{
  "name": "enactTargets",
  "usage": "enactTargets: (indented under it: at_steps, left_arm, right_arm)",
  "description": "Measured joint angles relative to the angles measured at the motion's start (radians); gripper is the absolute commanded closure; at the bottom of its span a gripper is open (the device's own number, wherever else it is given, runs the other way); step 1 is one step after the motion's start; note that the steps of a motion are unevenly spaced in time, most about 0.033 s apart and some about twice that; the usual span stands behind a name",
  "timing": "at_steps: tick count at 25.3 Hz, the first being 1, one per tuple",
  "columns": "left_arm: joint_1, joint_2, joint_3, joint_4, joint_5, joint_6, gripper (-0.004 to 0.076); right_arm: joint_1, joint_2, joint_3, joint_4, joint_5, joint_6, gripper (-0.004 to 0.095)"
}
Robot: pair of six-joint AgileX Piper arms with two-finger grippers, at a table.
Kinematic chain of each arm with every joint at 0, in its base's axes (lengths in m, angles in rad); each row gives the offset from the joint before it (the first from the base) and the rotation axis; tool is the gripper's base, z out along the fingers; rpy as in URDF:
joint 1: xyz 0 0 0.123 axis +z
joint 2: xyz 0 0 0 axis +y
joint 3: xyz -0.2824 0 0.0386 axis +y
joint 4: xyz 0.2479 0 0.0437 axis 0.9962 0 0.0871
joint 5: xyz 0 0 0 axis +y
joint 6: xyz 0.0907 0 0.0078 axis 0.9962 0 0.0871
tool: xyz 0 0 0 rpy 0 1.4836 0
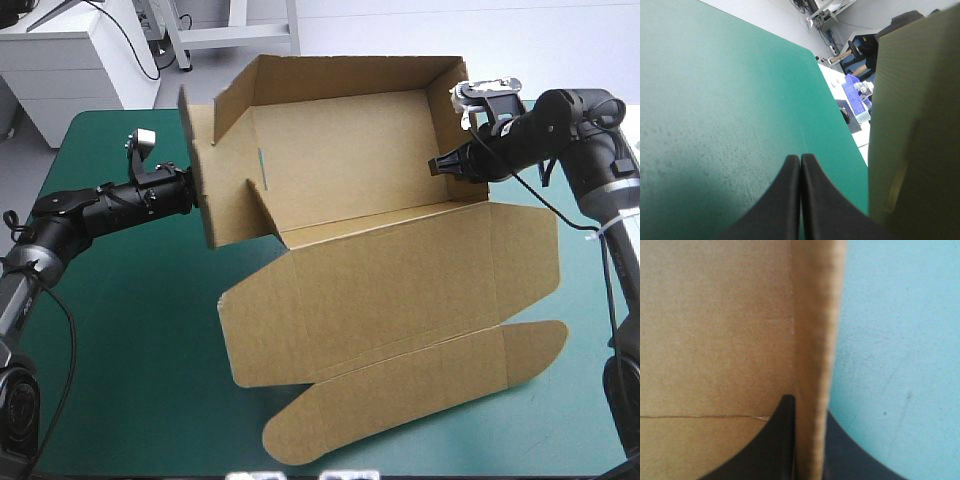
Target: Fold the box
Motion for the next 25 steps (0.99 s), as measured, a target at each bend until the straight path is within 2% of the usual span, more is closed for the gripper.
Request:
enactTargets:
  at_steps: [5,9,17,19,23,25]
  left_arm:
    - [-0.083,-0.022,0.0,-0.015,0.008,0.0,0.0733]
    - [-0.142,-0.022,0.0,-0.017,-0.028,0.017,0.0733]
    - [-0.154,-0.022,0.0,-0.019,-0.026,0.018,0.0712]
    - [-0.154,-0.022,0.0,-0.02,-0.025,0.018,0.0633]
    - [-0.154,-0.022,0.0,-0.04,-0.016,0.018,0.0377]
    - [-0.154,-0.022,0.0,-0.068,-0.006,0.018,0.0273]
  right_arm:
    - [0.0,0.004,0.0,-0.09,-0.004,0.029,0.0926]
    - [0.0,0.004,0.0,-0.101,-0.004,0.034,0.0926]
    - [0.0,0.004,0.0,-0.104,-0.002,0.034,0.0926]
    - [0.0,0.004,0.0,-0.106,-0.002,0.034,0.0926]
    - [0.0,0.004,0.0,-0.113,-0.001,0.034,0.0926]
    - [0.0,0.004,0.0,-0.123,-0.001,0.034,0.0926]
